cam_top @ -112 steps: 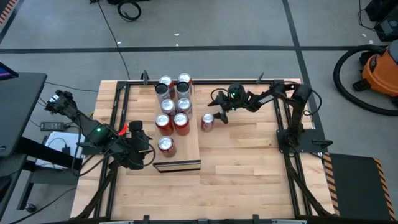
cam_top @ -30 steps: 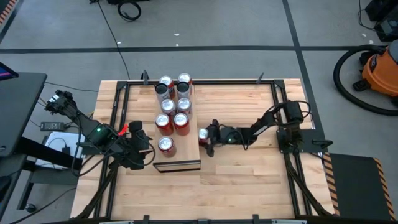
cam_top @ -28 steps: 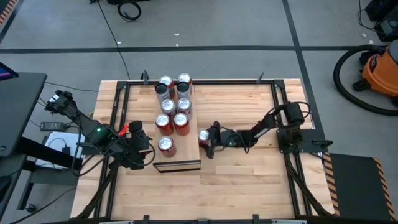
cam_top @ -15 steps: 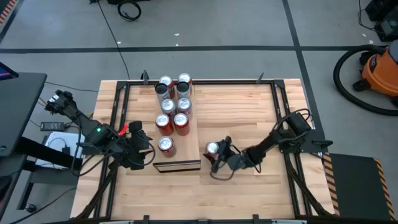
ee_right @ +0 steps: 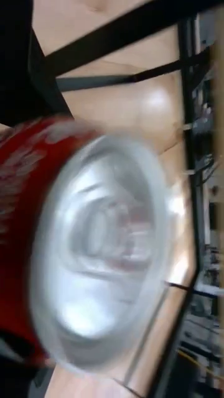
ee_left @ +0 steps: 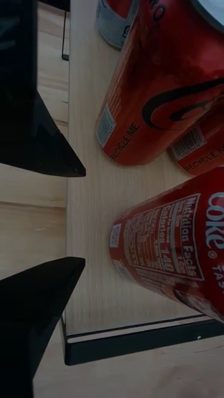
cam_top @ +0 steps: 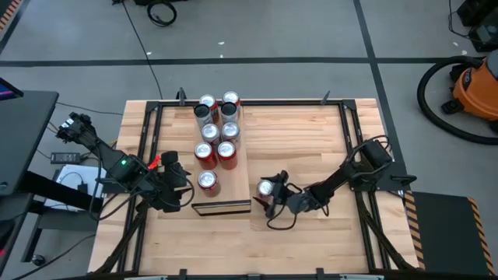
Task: Place canned beverage on shelf
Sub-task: Put the red-white soda can on the shelf and align it with the other red-white soda can
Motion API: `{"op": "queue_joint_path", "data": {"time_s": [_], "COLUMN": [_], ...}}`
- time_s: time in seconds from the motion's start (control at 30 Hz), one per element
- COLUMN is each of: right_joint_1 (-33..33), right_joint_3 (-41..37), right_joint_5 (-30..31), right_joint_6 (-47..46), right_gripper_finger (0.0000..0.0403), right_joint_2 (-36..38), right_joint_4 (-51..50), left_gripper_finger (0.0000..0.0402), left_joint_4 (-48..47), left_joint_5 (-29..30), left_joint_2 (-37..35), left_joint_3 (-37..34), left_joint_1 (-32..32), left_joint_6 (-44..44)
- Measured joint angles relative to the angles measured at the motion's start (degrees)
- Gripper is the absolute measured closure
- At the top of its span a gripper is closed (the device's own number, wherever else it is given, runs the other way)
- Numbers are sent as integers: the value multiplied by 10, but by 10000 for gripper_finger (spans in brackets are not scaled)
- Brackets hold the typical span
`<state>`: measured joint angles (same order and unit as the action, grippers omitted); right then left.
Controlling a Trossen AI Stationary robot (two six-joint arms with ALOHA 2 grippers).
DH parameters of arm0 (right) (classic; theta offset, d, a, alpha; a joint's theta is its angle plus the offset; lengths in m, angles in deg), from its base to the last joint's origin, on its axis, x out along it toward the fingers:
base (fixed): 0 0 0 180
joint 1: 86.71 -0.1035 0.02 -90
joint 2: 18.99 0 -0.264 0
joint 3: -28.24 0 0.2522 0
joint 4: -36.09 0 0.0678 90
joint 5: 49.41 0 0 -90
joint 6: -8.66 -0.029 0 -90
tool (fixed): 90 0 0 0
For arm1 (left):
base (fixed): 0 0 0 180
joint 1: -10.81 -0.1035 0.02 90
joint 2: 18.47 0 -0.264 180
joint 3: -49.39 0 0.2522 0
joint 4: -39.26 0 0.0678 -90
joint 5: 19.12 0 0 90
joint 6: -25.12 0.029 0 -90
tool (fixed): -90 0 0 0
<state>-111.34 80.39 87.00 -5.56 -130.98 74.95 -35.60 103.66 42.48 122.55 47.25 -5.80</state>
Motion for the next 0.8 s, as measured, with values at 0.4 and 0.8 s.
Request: {"op": "queue_joint_path", "data": {"time_s": [0.4,0.8], "right_joint_1": [20,84], "right_joint_3": [1,112], "right_joint_5": [-94,-304], "right_joint_6": [38,123], "right_gripper_finger": [7,24], "right_joint_2": [203,246], "right_joint_4": [-240,-497], "left_gripper_finger": [168,168], "left_joint_4": [11,13], "left_joint_5": [0,0], "left_joint_2": [0,0], "left_joint_3": [0,0], "left_joint_1": [0,0], "left_joint_6": [0,14]}}
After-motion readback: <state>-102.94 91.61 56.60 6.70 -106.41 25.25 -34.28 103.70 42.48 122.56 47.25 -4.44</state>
